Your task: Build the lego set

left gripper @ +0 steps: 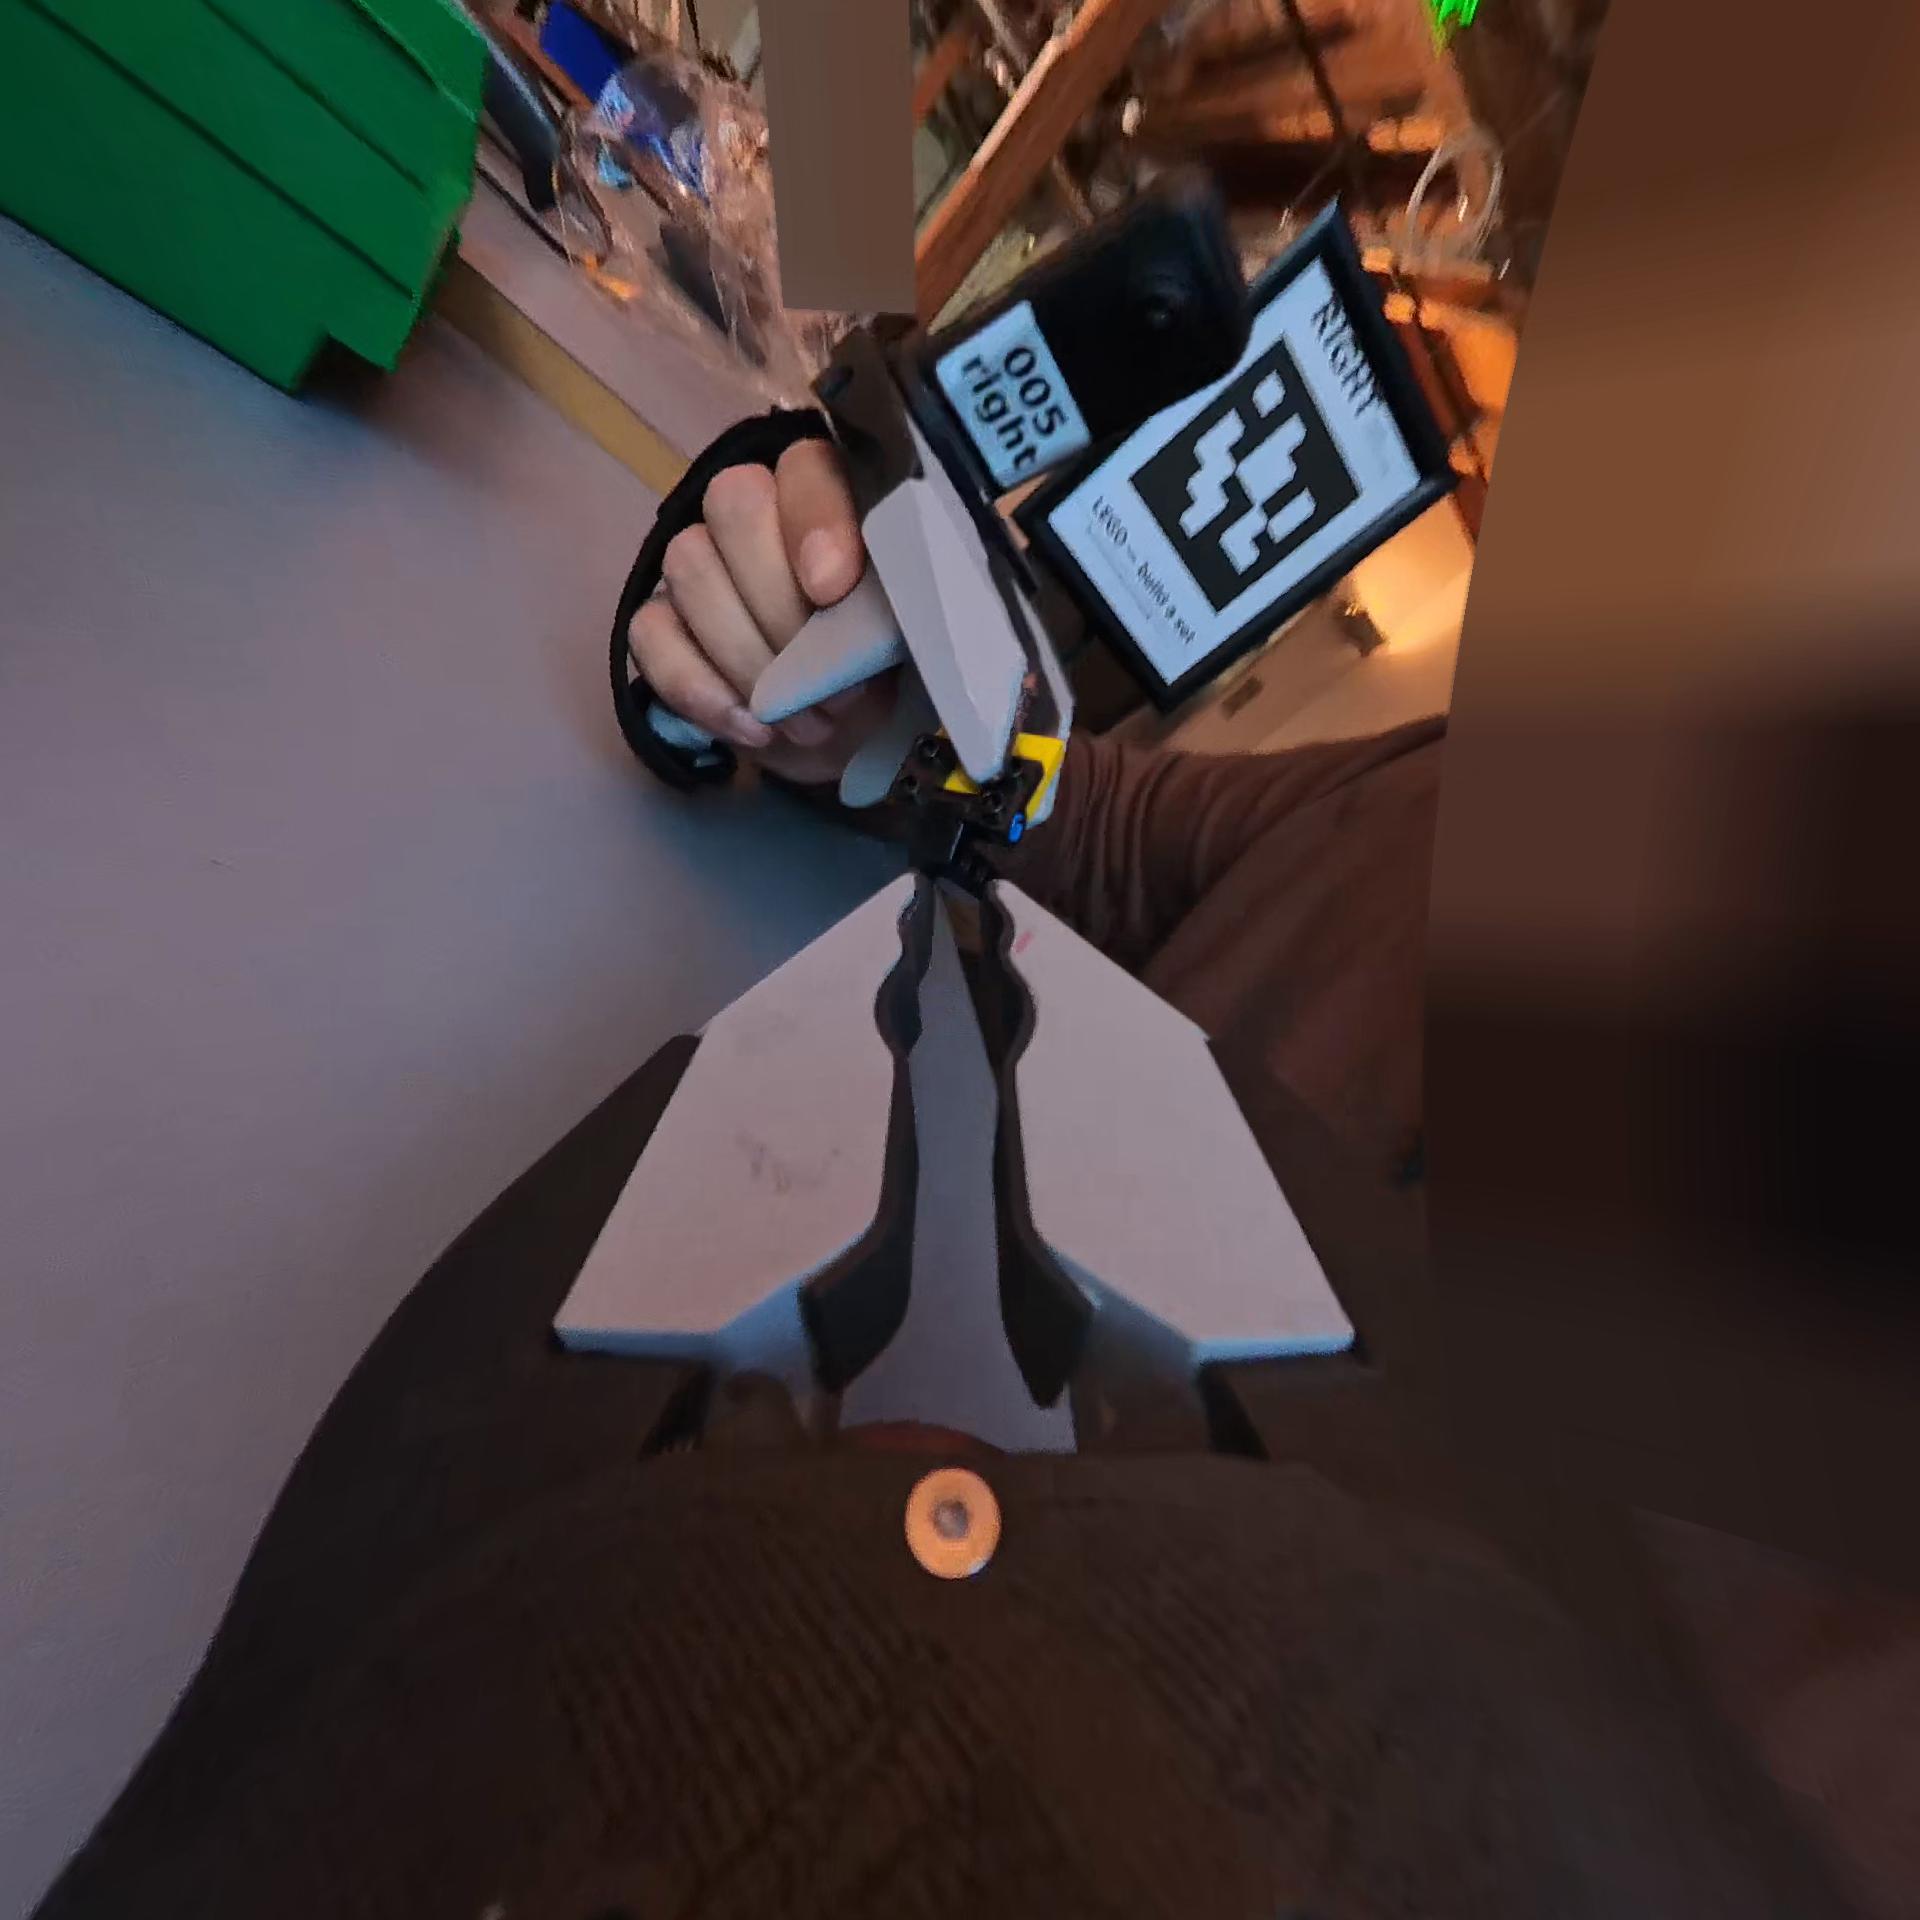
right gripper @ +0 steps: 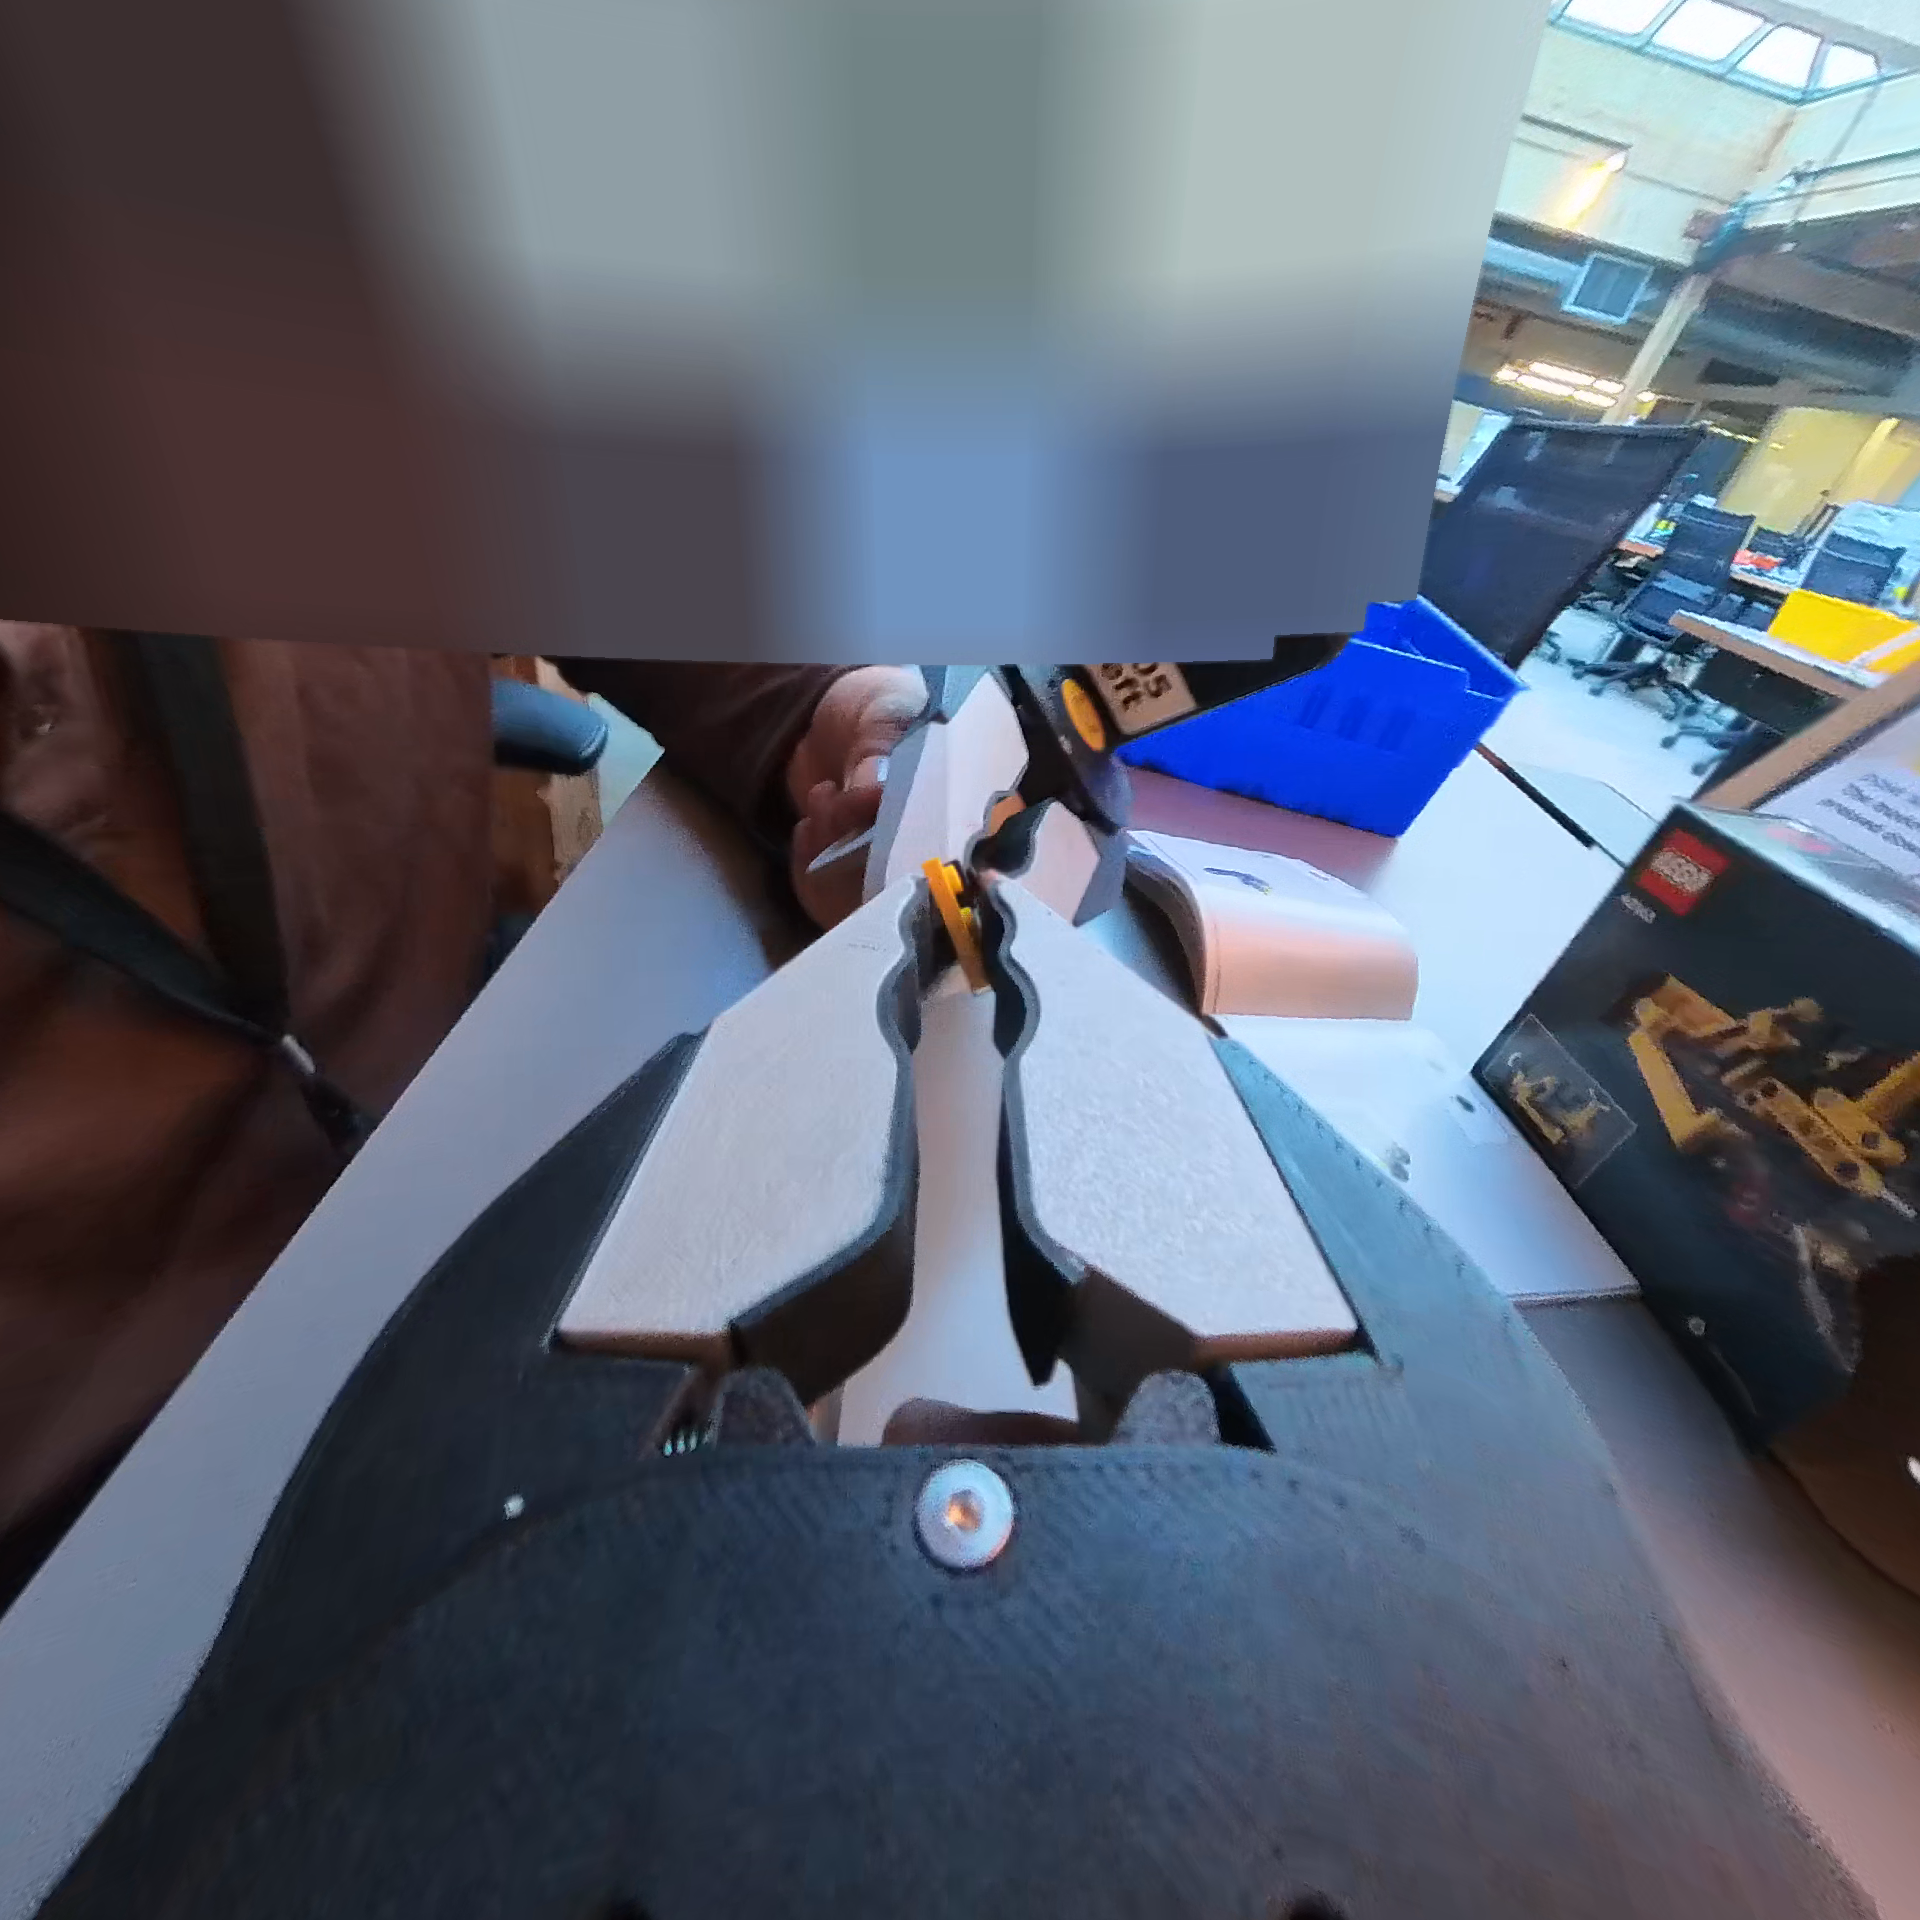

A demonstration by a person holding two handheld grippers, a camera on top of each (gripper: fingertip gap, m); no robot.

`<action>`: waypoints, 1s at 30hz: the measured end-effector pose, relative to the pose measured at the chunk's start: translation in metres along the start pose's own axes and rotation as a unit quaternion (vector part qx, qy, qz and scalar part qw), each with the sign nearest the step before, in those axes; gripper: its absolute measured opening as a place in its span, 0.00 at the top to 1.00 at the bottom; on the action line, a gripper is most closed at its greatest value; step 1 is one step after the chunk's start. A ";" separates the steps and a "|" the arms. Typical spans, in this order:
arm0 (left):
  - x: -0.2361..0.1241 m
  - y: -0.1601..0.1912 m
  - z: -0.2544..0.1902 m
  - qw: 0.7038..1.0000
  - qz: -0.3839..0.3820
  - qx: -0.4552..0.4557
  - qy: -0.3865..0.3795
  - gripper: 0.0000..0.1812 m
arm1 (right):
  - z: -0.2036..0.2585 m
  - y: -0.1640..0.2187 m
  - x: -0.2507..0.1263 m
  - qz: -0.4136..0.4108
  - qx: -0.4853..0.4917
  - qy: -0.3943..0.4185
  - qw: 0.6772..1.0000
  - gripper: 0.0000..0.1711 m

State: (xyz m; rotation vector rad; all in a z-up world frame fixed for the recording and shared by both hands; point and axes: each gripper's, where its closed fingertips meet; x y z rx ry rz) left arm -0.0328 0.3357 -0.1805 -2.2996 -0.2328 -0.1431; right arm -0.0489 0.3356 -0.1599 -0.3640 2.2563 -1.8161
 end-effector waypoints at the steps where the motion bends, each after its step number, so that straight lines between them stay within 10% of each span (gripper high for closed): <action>1: -0.001 0.002 -0.001 1.000 0.013 0.009 -0.003 0.97 | 0.004 0.001 0.000 0.003 -0.014 -0.003 1.000 0.97; 12: -0.005 0.005 0.003 0.999 0.034 0.007 -0.018 0.96 | 0.001 0.009 0.002 0.038 -0.072 0.039 0.996 0.98; 16: 0.002 -0.001 0.007 0.999 0.018 0.004 -0.039 0.80 | -0.008 0.013 0.005 0.053 -0.092 0.076 0.991 0.98; 21: 0.003 0.002 0.016 0.998 0.014 0.012 -0.063 0.90 | -0.004 0.015 0.008 0.064 -0.100 0.078 0.990 0.98; 30: 0.016 0.043 0.004 0.988 0.151 0.014 -0.030 0.91 | 0.033 0.024 -0.005 0.119 -0.063 -0.059 0.989 0.97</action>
Point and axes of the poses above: each gripper's, where its closed fingertips meet, x out along the fingers, y out of its underside, z = x × y across the jaws, and after that the axes turned 15 degrees about y, right-handed
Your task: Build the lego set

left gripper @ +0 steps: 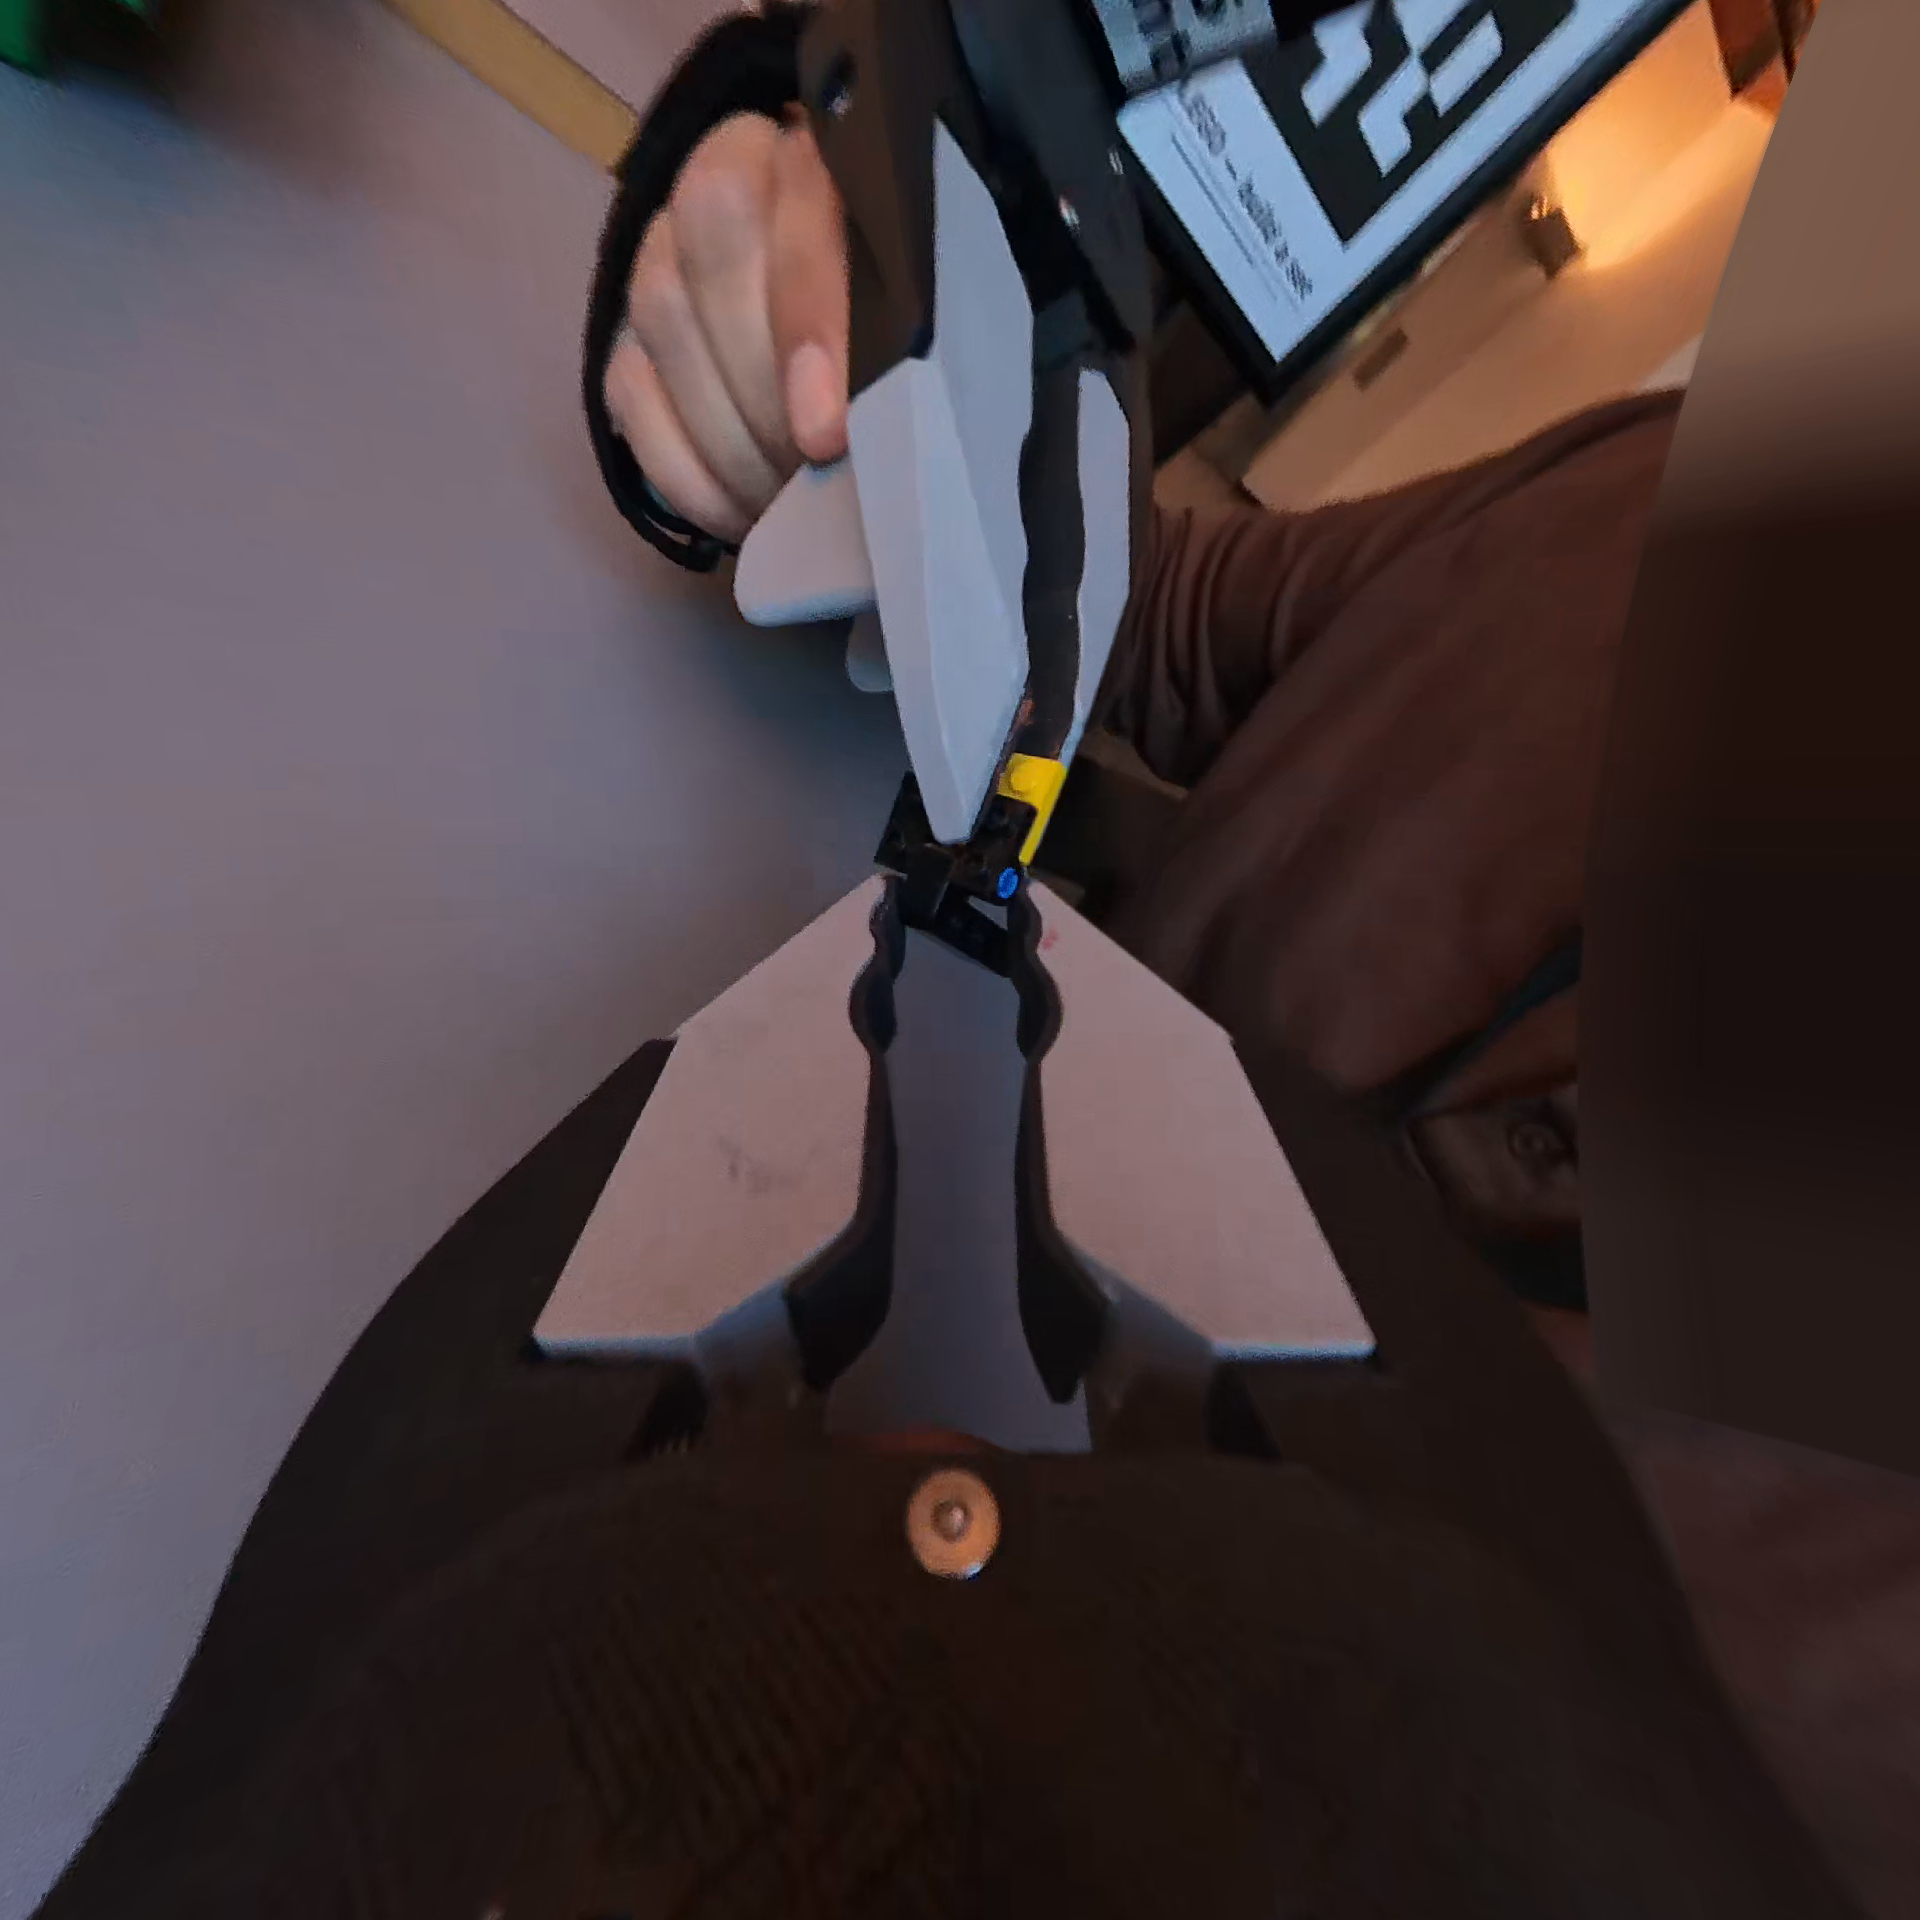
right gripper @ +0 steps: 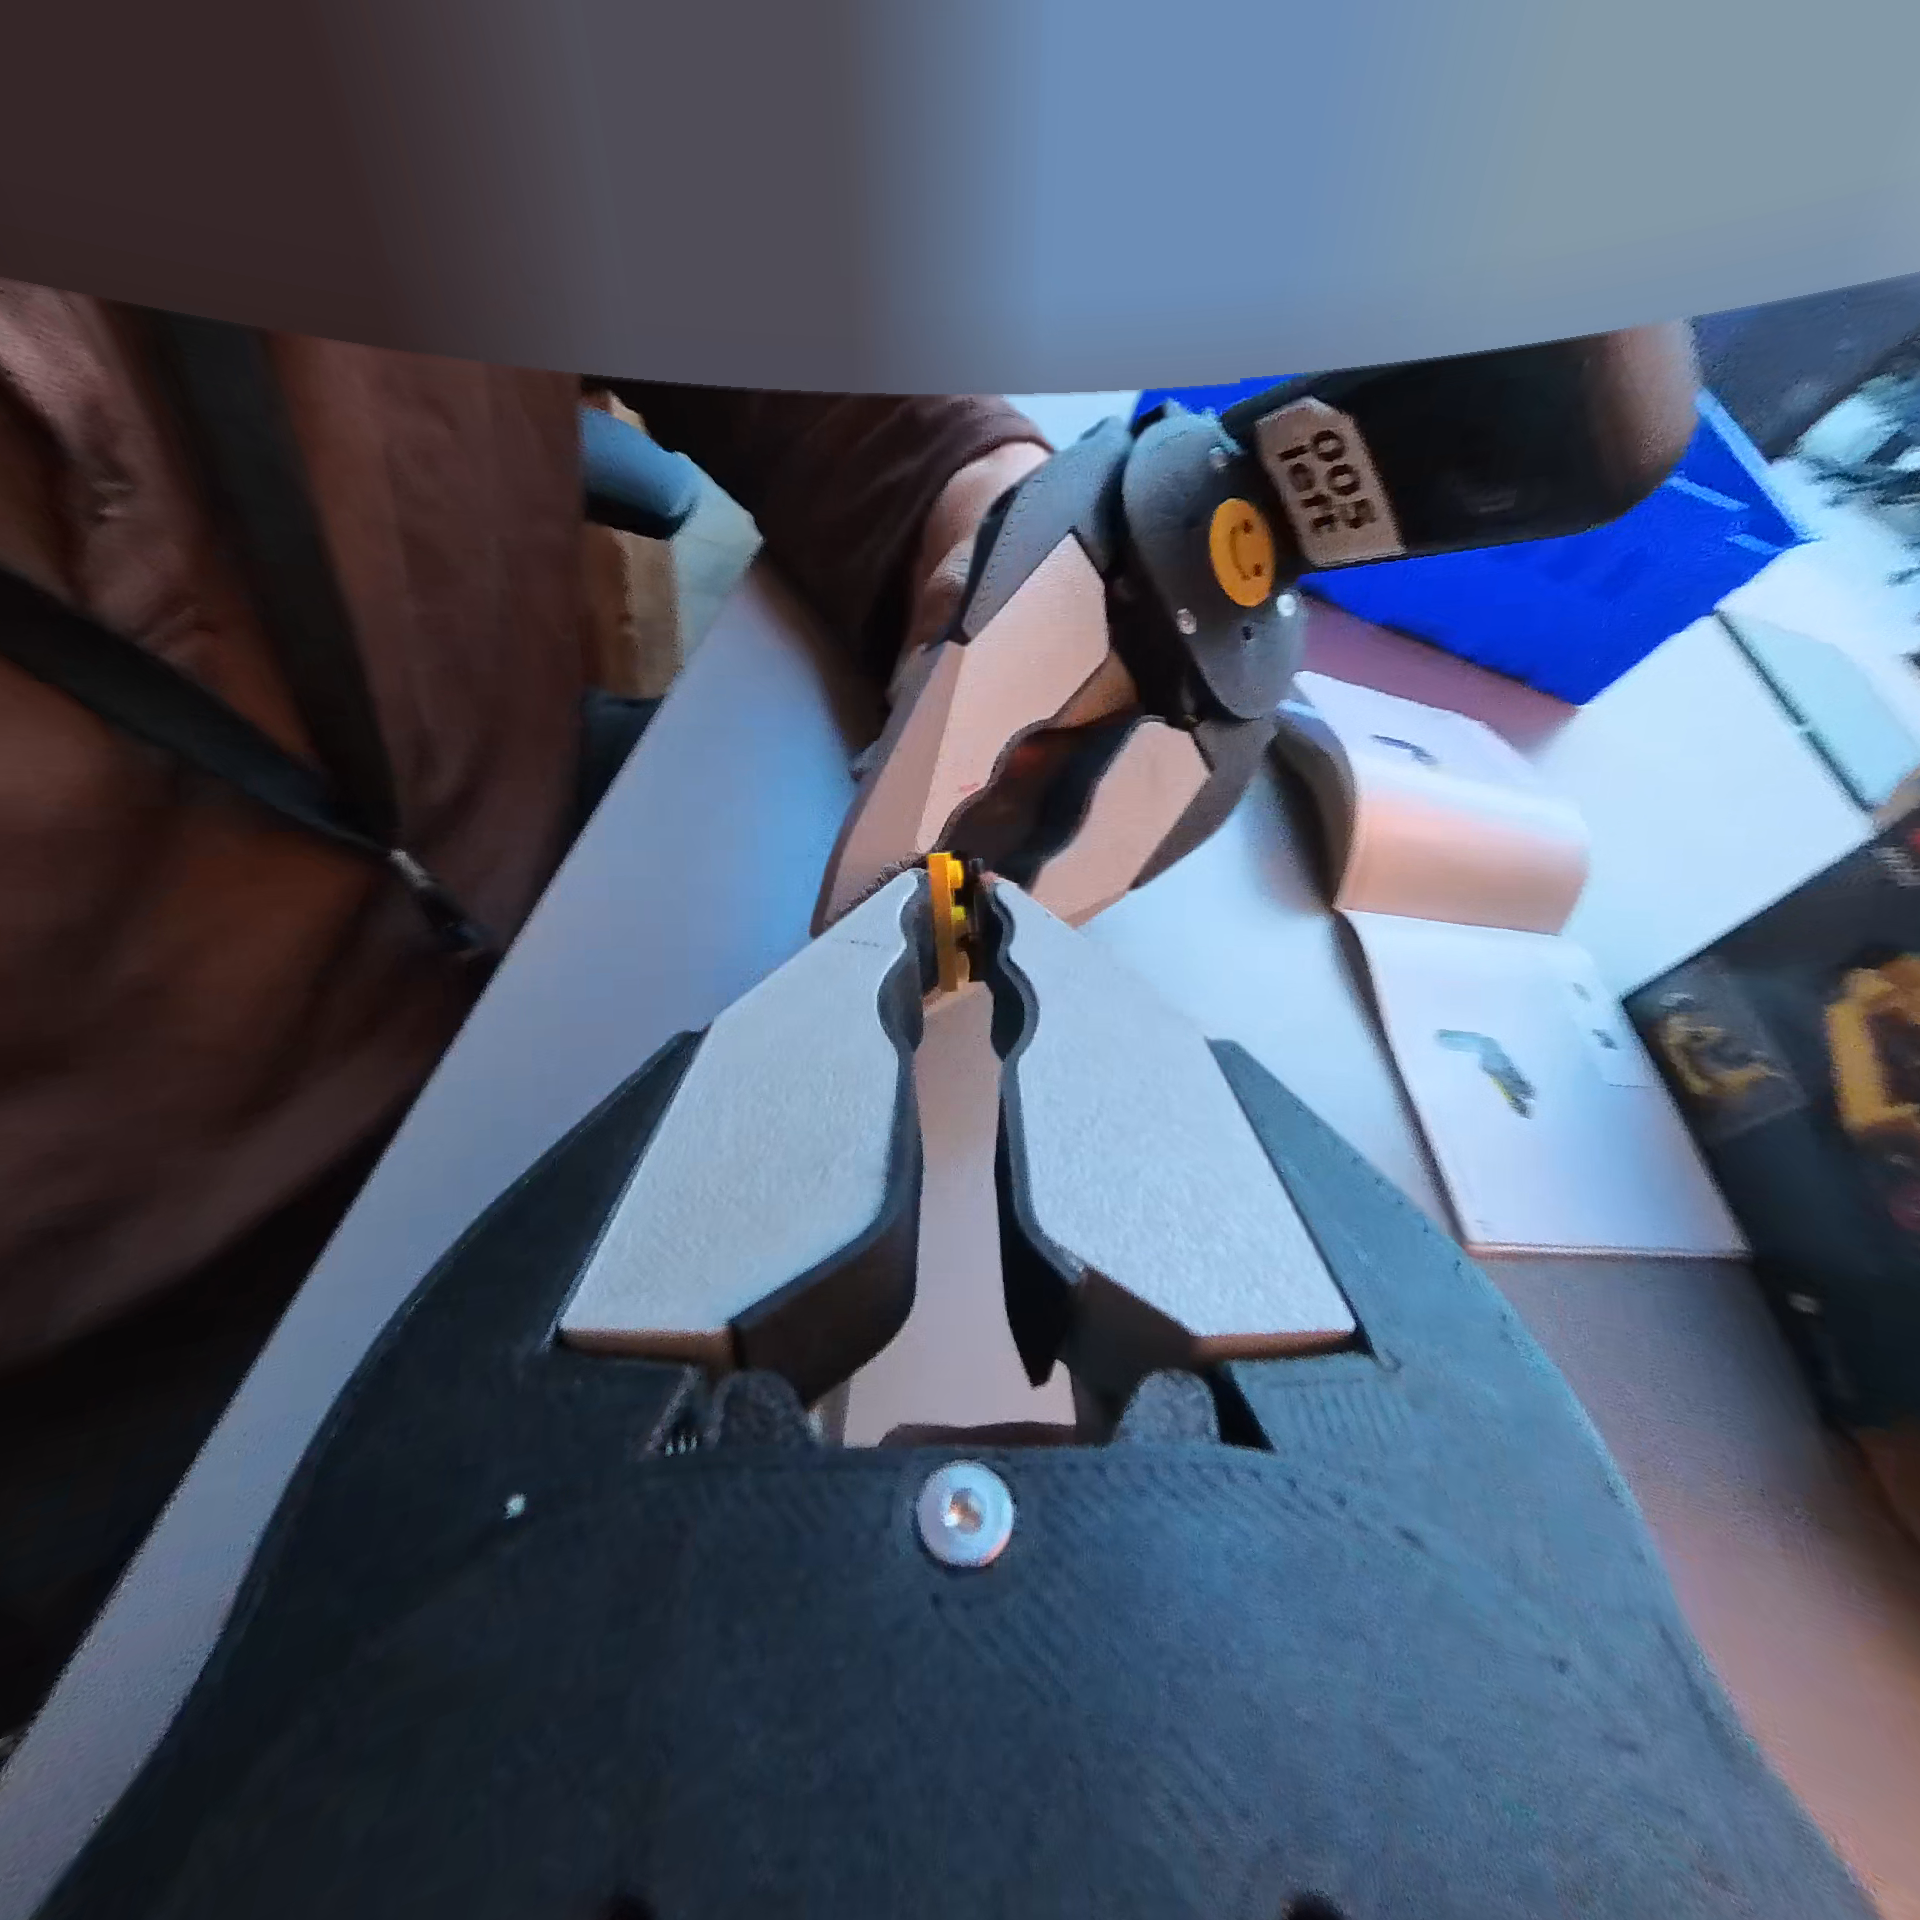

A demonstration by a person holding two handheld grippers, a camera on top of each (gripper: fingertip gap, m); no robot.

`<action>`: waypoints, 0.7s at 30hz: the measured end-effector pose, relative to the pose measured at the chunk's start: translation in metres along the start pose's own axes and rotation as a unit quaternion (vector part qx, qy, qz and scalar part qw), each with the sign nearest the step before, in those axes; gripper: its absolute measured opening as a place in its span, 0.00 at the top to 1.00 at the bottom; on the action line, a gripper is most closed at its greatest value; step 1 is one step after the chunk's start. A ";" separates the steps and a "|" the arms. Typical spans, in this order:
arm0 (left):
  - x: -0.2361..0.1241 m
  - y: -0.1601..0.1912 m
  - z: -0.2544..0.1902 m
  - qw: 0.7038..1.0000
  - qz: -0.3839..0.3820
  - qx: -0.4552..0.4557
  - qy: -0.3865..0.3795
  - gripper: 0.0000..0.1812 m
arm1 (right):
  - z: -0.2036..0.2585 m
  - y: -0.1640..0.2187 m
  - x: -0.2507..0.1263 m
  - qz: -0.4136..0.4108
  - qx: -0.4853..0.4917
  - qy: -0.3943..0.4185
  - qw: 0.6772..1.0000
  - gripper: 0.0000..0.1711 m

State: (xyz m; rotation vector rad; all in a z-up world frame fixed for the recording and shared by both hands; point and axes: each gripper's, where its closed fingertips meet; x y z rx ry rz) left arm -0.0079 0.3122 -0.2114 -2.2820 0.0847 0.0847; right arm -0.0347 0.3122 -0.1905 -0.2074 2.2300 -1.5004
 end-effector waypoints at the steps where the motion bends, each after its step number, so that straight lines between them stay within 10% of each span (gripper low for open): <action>1: 0.003 0.004 -0.002 1.000 0.013 0.002 0.005 0.91 | 0.005 0.000 -0.001 -0.001 0.013 -0.021 1.000 0.97; 9: 0.003 0.004 -0.007 1.000 0.013 0.006 0.016 0.90 | 0.003 0.004 0.002 -0.010 -0.004 -0.008 1.000 0.84; 21: -0.004 -0.001 -0.003 1.000 -0.001 0.014 0.006 0.89 | -0.007 0.007 0.003 -0.011 -0.029 0.030 0.999 0.97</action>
Point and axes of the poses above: each gripper's, where its closed fingertips meet, x out along the fingers, y out of its underside, z = x × y across the jaws, and after that the axes turned 15 degrees about y, right-handed
